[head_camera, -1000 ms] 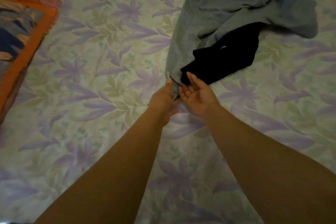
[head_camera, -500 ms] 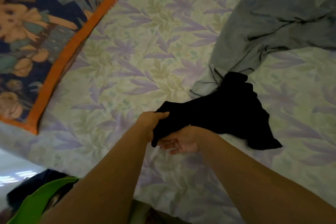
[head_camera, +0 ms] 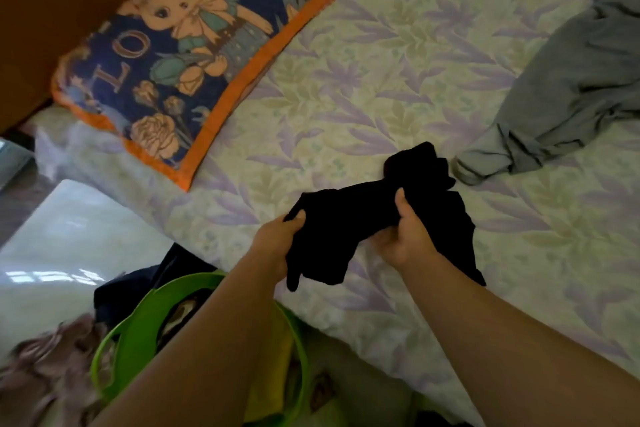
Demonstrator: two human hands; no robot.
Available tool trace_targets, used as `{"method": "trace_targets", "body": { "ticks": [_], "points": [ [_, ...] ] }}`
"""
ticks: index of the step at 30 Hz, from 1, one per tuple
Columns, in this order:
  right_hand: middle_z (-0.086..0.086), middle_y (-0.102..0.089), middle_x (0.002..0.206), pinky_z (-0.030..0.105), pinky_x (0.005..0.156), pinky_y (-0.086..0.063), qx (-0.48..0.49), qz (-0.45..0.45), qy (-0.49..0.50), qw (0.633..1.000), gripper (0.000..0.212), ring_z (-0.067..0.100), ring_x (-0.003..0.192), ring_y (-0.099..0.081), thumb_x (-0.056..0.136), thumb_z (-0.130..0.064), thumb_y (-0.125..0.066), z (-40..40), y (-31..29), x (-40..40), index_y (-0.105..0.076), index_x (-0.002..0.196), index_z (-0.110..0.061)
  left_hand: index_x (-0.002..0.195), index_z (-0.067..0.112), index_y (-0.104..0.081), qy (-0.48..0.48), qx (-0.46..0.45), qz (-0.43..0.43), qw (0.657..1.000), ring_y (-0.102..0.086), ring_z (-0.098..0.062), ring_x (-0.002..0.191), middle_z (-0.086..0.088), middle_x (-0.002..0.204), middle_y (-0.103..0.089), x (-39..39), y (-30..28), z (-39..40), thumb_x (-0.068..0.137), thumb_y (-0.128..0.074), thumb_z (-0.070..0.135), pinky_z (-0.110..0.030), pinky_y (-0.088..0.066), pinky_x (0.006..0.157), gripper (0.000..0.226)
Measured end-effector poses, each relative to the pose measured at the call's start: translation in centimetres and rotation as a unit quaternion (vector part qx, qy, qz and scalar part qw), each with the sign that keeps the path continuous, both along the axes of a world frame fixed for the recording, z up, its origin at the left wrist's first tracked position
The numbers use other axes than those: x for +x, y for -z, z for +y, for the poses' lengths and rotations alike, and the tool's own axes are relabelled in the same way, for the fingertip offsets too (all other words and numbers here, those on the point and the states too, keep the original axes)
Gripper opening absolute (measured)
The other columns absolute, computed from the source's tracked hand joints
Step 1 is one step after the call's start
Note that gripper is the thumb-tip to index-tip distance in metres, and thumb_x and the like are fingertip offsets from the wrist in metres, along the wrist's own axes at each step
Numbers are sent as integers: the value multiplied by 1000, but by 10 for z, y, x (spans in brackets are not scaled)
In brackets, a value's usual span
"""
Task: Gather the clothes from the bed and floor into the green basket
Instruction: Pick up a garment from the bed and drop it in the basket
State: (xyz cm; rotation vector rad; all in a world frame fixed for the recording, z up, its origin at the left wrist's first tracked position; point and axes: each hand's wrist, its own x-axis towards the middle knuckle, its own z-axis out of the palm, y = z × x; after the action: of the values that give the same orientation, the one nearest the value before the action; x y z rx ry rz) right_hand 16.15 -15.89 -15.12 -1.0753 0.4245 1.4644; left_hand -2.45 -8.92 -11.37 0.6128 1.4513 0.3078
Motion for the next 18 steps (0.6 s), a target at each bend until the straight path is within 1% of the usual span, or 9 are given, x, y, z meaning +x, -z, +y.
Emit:
{"method": "trace_targets", "body": {
  "ticks": [2, 5, 7, 8, 9, 11, 14, 16, 18],
  "points": [
    [10, -71, 112, 40, 88, -55, -24, 2, -19, 1000, 47, 25, 104, -67, 92, -44, -58, 11, -9, -16, -61, 124, -10, 124, 6, -61, 14, 16, 61, 998, -66, -35, 100, -13, 107, -69, -23, 2, -4, 97, -57, 28, -52, -52, 95, 35],
    [13, -68, 112, 39, 83, -53, -21, 0, -69, 997, 40, 26, 101, -64, 93, -37, -58, 31, -32, -50, -61, 122, -9, 142, 9, -44, 68, 36, 193, 978, -58, -35, 112, -15, 129, -57, -50, 2, -6, 95, -58, 33, -46, -49, 97, 54],
    [14, -66, 118, 42, 90, -50, -21, -14, -98, 995, 44, 29, 107, -62, 89, -39, -63, 43, -41, -71, -61, 121, -9, 143, 3, -36, 108, 15, 293, 950, -53, -37, 118, -19, 133, -52, -59, -2, -9, 93, -57, 45, -43, -47, 99, 68],
    [14, -65, 122, 43, 97, -48, -13, -16, -111, 994, 50, 31, 110, -62, 86, -43, -67, 48, -44, -82, -61, 123, -9, 141, 0, -37, 106, -4, 296, 949, -52, -37, 120, -20, 134, -51, -62, -6, -11, 93, -54, 50, -43, -45, 100, 71],
    [14, -65, 124, 44, 102, -45, -7, -18, -122, 992, 58, 31, 113, -61, 82, -49, -68, 52, -47, -95, -62, 125, -10, 141, 0, -37, 76, -30, 251, 964, -50, -37, 123, -20, 137, -49, -67, -10, -13, 93, -50, 54, -45, -43, 101, 74],
    [14, -65, 126, 45, 108, -41, 20, -12, -144, 989, 71, 31, 117, -61, 80, -65, -60, 56, -53, -117, -61, 128, -12, 149, 5, -27, -48, -121, 71, 989, -43, -41, 131, -21, 147, -40, -76, -16, -16, 89, -44, 66, -53, -38, 103, 87],
    [13, -62, 130, 43, 110, -39, 71, 33, -202, 976, 78, 29, 120, -58, 85, -74, -37, 56, -54, -154, -58, 131, -15, 154, 6, -14, -140, -190, -118, 965, -37, -42, 137, -22, 152, -34, -99, -19, -18, 82, -25, 81, -59, -31, 109, 104],
    [10, -62, 129, 43, 110, -39, 96, 25, -257, 961, 68, 27, 120, -58, 92, -66, -33, 50, -54, -173, -56, 132, -16, 153, 13, -25, -147, -175, -162, 960, -36, -42, 138, -18, 152, -36, -114, -16, -15, 76, -16, 88, -58, -28, 113, 107],
    [4, -64, 120, 39, 104, -43, 100, -23, -310, 945, 41, 21, 112, -60, 100, -48, -37, 43, -56, -189, -56, 125, -23, 150, 21, -35, -189, -148, -210, 948, -37, -41, 138, -15, 151, -40, -133, -9, -13, 71, -15, 92, -59, -27, 113, 108]
  ]
}}
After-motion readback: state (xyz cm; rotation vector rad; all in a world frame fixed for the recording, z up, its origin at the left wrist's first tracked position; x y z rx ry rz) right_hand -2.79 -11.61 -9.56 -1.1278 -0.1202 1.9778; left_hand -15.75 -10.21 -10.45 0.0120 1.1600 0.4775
